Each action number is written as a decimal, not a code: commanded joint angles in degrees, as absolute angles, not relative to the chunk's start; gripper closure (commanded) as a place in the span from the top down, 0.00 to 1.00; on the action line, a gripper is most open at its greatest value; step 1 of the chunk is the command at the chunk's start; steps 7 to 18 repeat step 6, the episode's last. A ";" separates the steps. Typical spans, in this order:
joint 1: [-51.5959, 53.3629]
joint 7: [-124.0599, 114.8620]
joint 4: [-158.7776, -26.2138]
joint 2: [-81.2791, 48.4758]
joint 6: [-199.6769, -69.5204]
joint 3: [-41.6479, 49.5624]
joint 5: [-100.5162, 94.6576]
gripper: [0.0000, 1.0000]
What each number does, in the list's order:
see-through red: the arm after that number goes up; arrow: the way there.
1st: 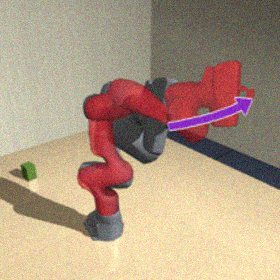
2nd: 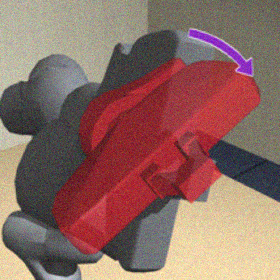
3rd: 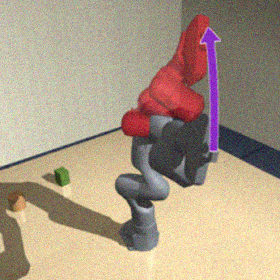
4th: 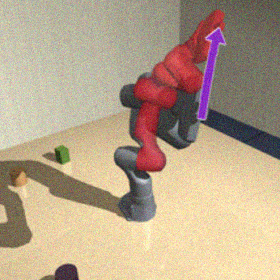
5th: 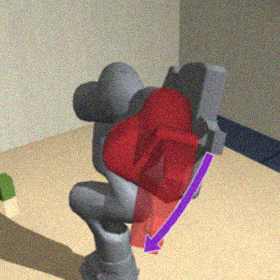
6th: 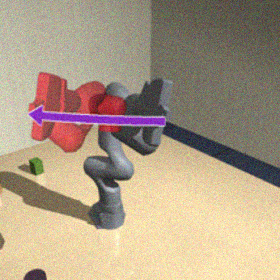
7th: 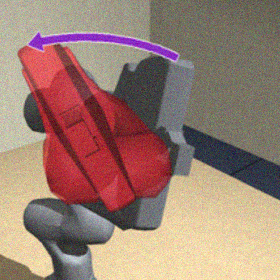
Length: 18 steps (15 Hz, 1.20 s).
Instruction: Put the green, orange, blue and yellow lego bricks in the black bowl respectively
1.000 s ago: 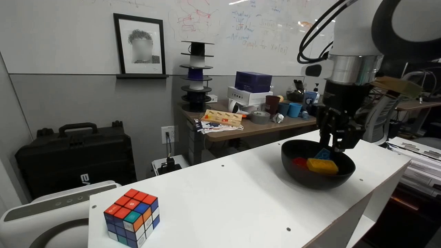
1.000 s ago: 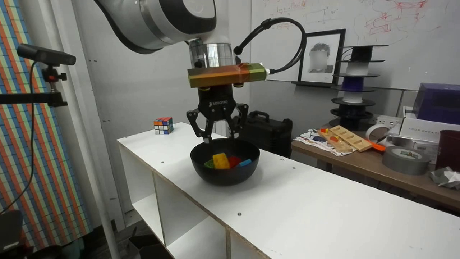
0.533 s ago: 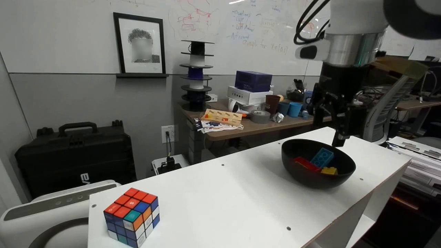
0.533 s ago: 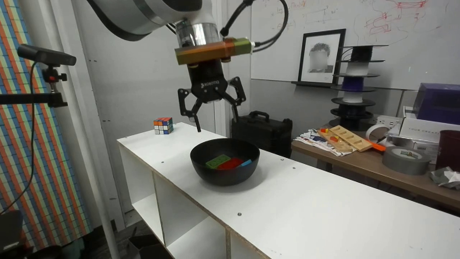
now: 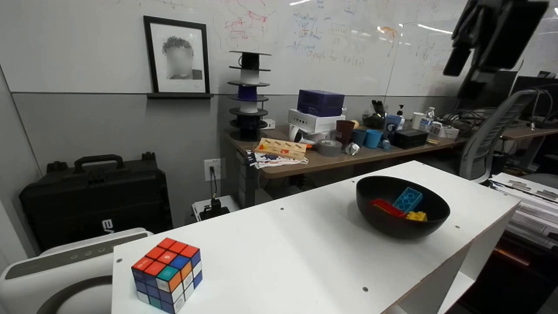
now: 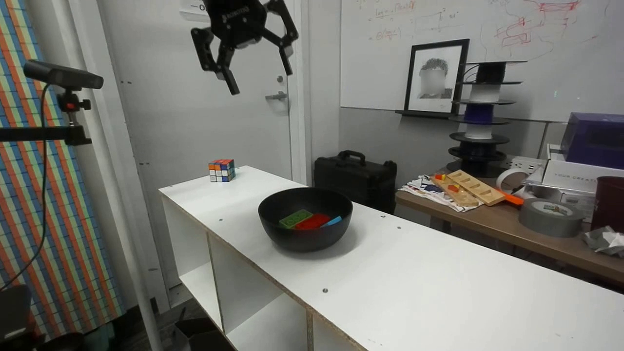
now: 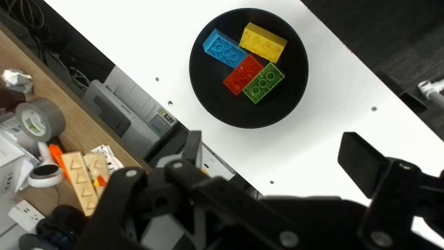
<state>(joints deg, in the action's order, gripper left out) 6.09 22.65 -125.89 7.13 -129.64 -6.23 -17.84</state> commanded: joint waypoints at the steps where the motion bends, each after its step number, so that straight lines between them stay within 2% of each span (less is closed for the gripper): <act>1: 5.94 16.68 -129.49 16.16 -126.63 -5.27 -12.86 1.00; 18: 6.11 16.01 -128.14 16.89 -125.27 -4.39 -12.46 1.00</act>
